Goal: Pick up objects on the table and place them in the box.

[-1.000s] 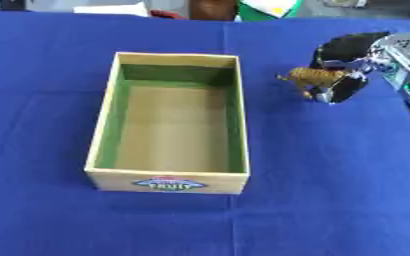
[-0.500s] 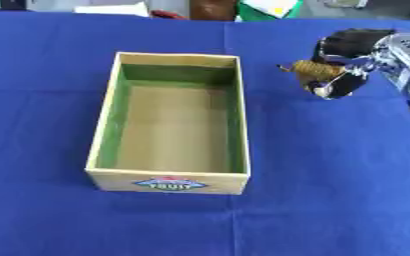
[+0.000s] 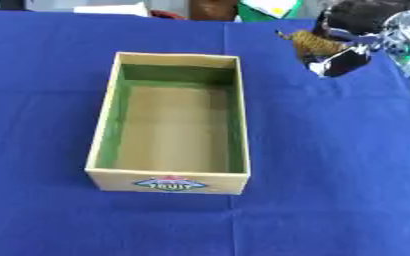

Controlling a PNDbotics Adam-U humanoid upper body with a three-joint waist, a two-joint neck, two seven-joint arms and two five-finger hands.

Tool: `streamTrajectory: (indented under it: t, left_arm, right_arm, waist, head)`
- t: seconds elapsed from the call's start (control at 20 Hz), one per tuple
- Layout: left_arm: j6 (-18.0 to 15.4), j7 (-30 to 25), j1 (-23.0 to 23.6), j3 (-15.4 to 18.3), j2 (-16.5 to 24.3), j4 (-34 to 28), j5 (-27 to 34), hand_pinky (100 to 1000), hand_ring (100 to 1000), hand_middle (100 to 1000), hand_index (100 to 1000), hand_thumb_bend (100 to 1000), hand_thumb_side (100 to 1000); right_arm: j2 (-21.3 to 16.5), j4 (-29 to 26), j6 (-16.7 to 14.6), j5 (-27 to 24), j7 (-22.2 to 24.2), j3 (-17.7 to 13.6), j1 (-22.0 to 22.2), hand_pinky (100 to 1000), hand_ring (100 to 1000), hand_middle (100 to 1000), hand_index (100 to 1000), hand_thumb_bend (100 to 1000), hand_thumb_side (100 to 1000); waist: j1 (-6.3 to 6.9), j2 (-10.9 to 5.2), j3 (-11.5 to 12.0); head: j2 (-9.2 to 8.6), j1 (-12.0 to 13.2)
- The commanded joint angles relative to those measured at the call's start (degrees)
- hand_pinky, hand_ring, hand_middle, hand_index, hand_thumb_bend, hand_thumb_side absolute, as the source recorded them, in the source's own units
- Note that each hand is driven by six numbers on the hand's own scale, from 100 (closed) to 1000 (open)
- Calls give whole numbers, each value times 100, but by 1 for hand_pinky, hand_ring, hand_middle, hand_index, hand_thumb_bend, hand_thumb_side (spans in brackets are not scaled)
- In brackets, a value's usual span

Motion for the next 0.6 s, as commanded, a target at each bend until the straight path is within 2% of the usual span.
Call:
streamTrajectory:
  t: [0.05, 0.25, 0.6]
  left_arm:
    - [-3, -19, -50, 29, 111, -95, -27, 497, 545, 541, 707, 100, 481]
    - [-4, -21, -45, 30, 134, -95, -27, 498, 545, 541, 707, 100, 484]
    - [-7, -42, -28, 25, 160, -95, -20, 497, 546, 542, 707, 100, 480]
  right_arm:
    - [-296, -423, 117, -112, -27, -184, -234, 766, 695, 437, 502, 100, 604]
    - [-237, -752, 144, -243, 148, -116, -542, 768, 702, 440, 501, 100, 600]
    - [126, -1154, -20, -410, 674, 249, -1388, 771, 706, 444, 502, 100, 585]
  waist:
    - [1, -149, -7]
    - [-8, -181, -17]
    - [-8, -239, -50]
  head:
    - [35, 20]
    - [57, 35]
    - [89, 10]
